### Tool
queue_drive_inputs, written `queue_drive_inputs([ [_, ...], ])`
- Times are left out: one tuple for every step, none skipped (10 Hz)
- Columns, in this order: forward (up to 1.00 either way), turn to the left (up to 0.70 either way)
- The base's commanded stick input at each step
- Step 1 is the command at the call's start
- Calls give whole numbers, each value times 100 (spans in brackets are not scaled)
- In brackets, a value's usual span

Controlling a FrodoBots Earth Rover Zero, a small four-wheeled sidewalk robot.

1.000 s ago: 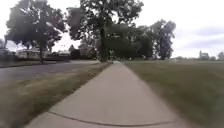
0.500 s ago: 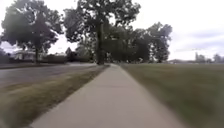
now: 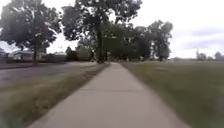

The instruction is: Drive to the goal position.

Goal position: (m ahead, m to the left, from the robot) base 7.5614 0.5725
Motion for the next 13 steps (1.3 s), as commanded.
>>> queue_drive_inputs([
  [100, -5],
  [100, 0],
  [100, 0],
  [100, 0],
  [100, 0],
  [100, 0],
  [100, 0],
  [100, 0],
  [100, 0],
  [100, 0],
  [100, 0],
  [100, 0],
  [100, 0],
])
